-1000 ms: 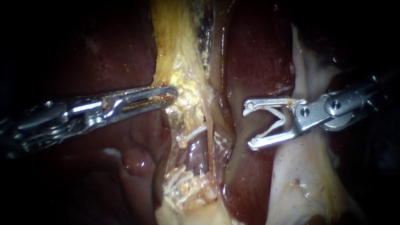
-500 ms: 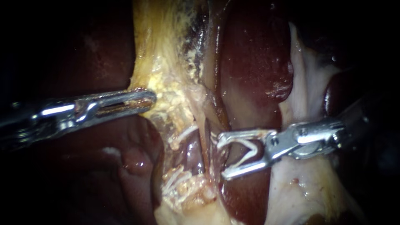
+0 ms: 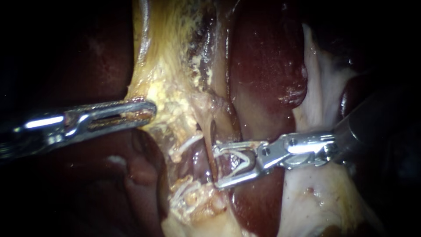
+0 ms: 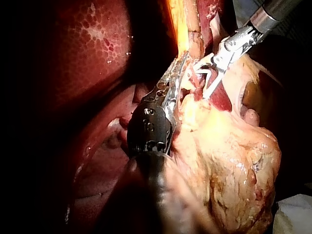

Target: Clipping first clip right tube

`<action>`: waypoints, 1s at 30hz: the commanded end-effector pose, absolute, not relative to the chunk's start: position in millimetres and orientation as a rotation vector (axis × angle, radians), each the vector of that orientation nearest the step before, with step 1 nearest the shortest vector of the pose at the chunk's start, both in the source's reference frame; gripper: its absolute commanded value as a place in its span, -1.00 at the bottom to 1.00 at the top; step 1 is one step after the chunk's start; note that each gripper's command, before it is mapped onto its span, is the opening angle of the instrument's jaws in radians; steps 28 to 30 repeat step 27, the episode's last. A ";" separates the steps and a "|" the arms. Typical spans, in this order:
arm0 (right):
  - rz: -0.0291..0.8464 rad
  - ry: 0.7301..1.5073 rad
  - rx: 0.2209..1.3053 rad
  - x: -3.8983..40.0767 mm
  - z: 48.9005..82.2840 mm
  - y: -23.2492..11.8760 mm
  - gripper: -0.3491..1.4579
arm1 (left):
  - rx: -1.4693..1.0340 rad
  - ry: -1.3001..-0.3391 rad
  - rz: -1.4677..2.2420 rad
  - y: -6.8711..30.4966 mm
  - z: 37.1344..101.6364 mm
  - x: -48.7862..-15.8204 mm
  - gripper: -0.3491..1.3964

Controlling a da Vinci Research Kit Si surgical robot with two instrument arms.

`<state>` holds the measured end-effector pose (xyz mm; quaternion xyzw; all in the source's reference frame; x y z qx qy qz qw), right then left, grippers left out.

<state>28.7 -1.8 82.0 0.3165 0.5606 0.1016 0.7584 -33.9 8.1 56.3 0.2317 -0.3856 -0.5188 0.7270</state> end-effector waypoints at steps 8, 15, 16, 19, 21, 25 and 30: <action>0.236 1.223 0.792 28.7 80.7 -2.0 -0.32 | 0.508 -0.849 -1.145 8.2 56.4 -33.9 -1.00; 0.300 1.161 0.750 27.2 80.9 0.1 -1.00 | 0.505 -0.849 -1.146 8.2 56.4 -33.9 -1.00; 0.297 1.153 0.749 27.1 81.1 0.2 -1.00 | 0.505 -0.849 -1.146 8.2 56.4 -33.9 -1.00; 0.293 1.131 0.749 27.0 81.4 -0.1 -1.00 | 0.503 -0.848 -1.148 8.4 56.4 -33.8 -1.00; 0.294 1.131 0.745 27.1 81.4 -0.3 -1.00 | 0.504 -0.848 -1.148 8.5 56.4 -33.8 -1.00; 0.290 1.131 0.750 27.4 81.2 -0.5 -1.00 | 0.500 -0.847 -1.150 8.7 56.5 -33.6 -1.00; 0.293 1.129 0.756 27.4 81.1 -0.5 -1.00 | 0.500 -0.847 -1.150 8.8 56.5 -33.5 -1.00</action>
